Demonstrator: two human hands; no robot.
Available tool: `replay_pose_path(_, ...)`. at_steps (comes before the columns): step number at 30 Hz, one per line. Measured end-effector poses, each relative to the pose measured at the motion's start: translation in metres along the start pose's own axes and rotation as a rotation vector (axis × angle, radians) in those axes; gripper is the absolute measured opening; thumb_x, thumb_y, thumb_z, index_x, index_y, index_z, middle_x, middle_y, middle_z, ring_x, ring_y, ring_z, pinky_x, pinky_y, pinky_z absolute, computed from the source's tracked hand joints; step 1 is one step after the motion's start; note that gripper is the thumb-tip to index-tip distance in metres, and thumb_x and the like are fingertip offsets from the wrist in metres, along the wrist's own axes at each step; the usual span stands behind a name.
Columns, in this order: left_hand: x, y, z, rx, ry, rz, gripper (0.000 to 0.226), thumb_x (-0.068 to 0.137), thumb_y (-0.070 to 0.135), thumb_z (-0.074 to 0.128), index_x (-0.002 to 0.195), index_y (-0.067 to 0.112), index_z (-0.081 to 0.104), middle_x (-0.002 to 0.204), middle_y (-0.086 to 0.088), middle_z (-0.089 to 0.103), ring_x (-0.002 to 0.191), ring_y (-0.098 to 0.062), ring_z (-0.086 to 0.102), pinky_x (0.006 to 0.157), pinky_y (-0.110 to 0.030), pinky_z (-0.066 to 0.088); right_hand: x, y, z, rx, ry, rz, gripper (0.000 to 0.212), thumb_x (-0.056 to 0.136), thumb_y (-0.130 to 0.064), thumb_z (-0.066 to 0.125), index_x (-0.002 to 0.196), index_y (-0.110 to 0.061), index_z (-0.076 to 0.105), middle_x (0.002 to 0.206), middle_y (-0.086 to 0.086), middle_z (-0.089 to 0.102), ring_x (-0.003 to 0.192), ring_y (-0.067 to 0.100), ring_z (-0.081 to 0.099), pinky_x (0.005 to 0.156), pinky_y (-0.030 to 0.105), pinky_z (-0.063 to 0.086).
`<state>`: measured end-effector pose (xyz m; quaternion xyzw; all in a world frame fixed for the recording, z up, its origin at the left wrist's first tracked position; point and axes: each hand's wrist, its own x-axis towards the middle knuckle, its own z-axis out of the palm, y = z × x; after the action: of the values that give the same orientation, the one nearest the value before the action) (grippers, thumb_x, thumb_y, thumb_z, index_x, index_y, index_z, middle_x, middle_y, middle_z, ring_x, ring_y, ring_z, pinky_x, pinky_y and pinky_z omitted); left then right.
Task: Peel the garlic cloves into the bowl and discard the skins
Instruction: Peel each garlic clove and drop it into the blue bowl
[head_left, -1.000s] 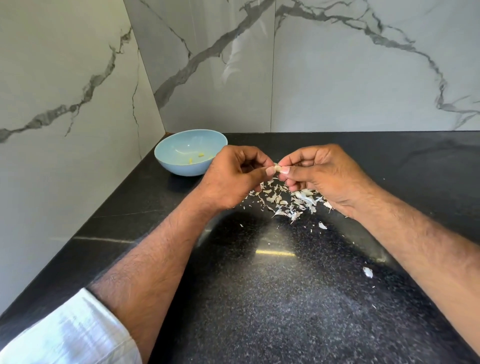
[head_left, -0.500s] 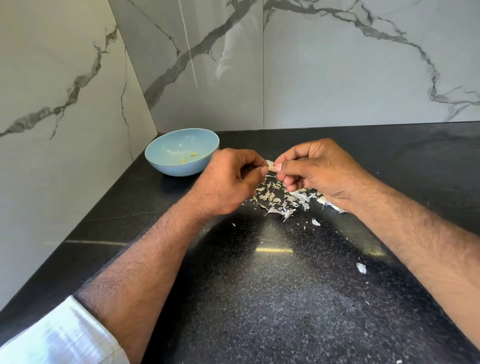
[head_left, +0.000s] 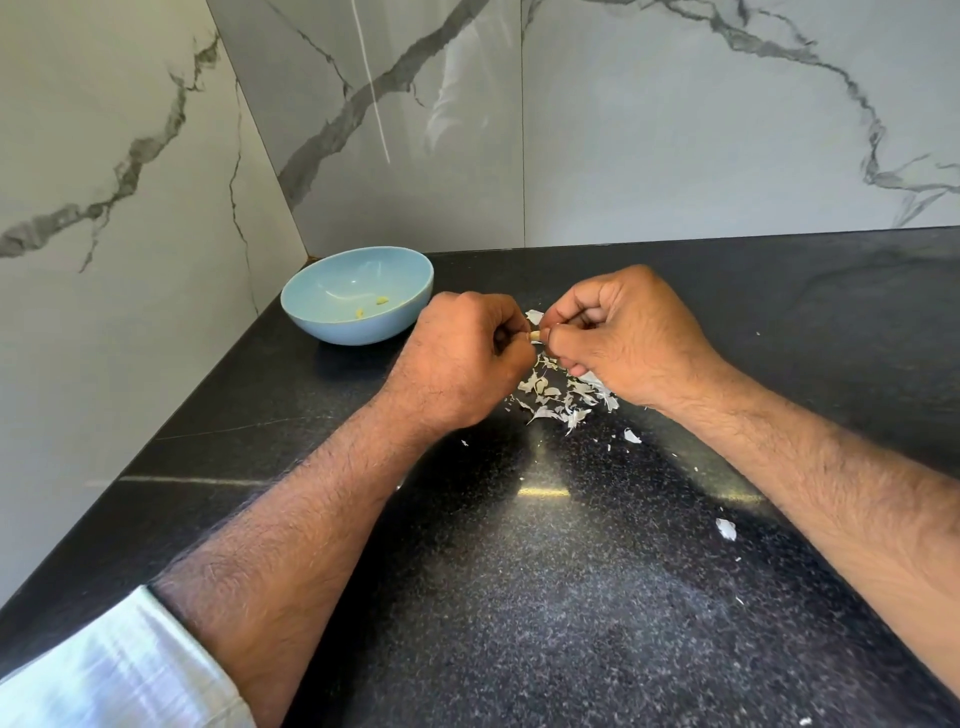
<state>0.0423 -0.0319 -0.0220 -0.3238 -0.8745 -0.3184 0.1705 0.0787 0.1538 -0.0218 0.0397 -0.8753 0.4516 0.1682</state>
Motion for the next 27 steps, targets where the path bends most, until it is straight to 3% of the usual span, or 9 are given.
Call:
replay_pose_path(4,0.001,0.000,-0.001,-0.006,0.020,-0.023,0.008,0.090,0.017,0.071,0.084,0.017,0.077,0.064,0.011,0.068,0.057,-0.008,0.063,0.057,-0.030,0.057,0.002,0.003,0.000,0.022,-0.017,-0.019,0.014,0.088,-0.007,0.078,0.086,-0.021,0.079,0.069,-0.001,0.076,0.064,0.024,0.075,0.065,0.053,0.065)
replay_pose_path(8,0.001,-0.001,-0.004,-0.095,0.012,-0.071,0.008,0.089,0.016,0.073,0.082,0.018,0.076,0.063,0.009,0.070,0.055,-0.010,0.064,0.053,-0.027,0.054,0.003,0.003,-0.002,0.136,-0.066,0.029,0.013,0.094,-0.002,0.075,0.094,-0.014,0.079,0.072,0.001,0.076,0.063,0.010,0.071,0.066,0.032,0.061)
replay_pose_path(12,0.002,-0.002,-0.006,-0.164,0.000,-0.118,0.010,0.091,0.013,0.072,0.082,0.017,0.076,0.062,0.006,0.071,0.049,-0.003,0.056,0.050,-0.016,0.044,0.002,-0.001,-0.010,0.350,-0.162,0.108,0.015,0.095,0.002,0.070,0.096,-0.011,0.078,0.073,0.004,0.075,0.063,0.010,0.067,0.064,0.026,0.057)
replay_pose_path(14,0.001,-0.003,-0.006,-0.176,-0.003,-0.133,0.011,0.091,0.013,0.073,0.082,0.018,0.075,0.062,0.006,0.071,0.051,-0.005,0.059,0.051,-0.019,0.048,0.001,-0.003,-0.014,0.521,-0.258,0.158,0.014,0.094,0.005,0.068,0.098,-0.005,0.076,0.077,0.010,0.073,0.067,0.015,0.065,0.065,0.027,0.058)
replay_pose_path(18,0.002,-0.012,-0.007,-0.143,-0.043,-0.196,0.011,0.087,0.015,0.078,0.080,0.023,0.074,0.064,0.004,0.072,0.061,-0.019,0.071,0.063,-0.039,0.063,0.001,-0.007,-0.023,0.765,-0.388,0.214,0.016,0.083,-0.001,0.070,0.100,-0.002,0.072,0.081,0.013,0.070,0.070,0.019,0.061,0.068,0.029,0.059)
replay_pose_path(20,0.003,-0.017,-0.008,-0.128,-0.076,-0.225,0.018,0.080,0.014,0.083,0.084,0.026,0.071,0.073,0.007,0.072,0.065,-0.014,0.067,0.069,-0.043,0.064,0.002,-0.007,-0.026,0.817,-0.400,0.218,0.022,0.080,-0.003,0.070,0.103,-0.002,0.069,0.082,0.012,0.069,0.070,0.018,0.061,0.068,0.030,0.059)
replay_pose_path(22,0.003,-0.020,-0.006,-0.126,-0.061,-0.237,0.027,0.078,0.015,0.087,0.085,0.027,0.063,0.076,0.010,0.069,0.066,-0.008,0.062,0.067,-0.039,0.062,0.002,-0.006,-0.026,0.822,-0.385,0.233,0.025,0.080,-0.004,0.070,0.105,-0.004,0.069,0.083,0.012,0.070,0.071,0.016,0.062,0.067,0.030,0.059)
replay_pose_path(25,0.004,-0.022,-0.004,-0.152,0.012,-0.213,0.032,0.089,0.031,0.086,0.071,0.022,0.061,0.063,0.009,0.063,0.056,-0.005,0.054,0.057,-0.030,0.051,0.002,-0.003,-0.026,0.806,-0.361,0.275,0.026,0.080,-0.004,0.071,0.106,-0.005,0.070,0.084,0.012,0.071,0.071,0.017,0.062,0.065,0.030,0.059)
replay_pose_path(27,0.004,-0.023,-0.005,-0.253,-0.008,-0.167,0.018,0.091,0.027,0.086,0.089,0.023,0.068,0.083,0.009,0.070,0.067,-0.008,0.064,0.063,-0.029,0.053,0.003,-0.002,-0.026,0.801,-0.350,0.310,0.026,0.079,-0.004,0.072,0.105,-0.006,0.069,0.083,0.013,0.070,0.071,0.019,0.061,0.064,0.030,0.058)
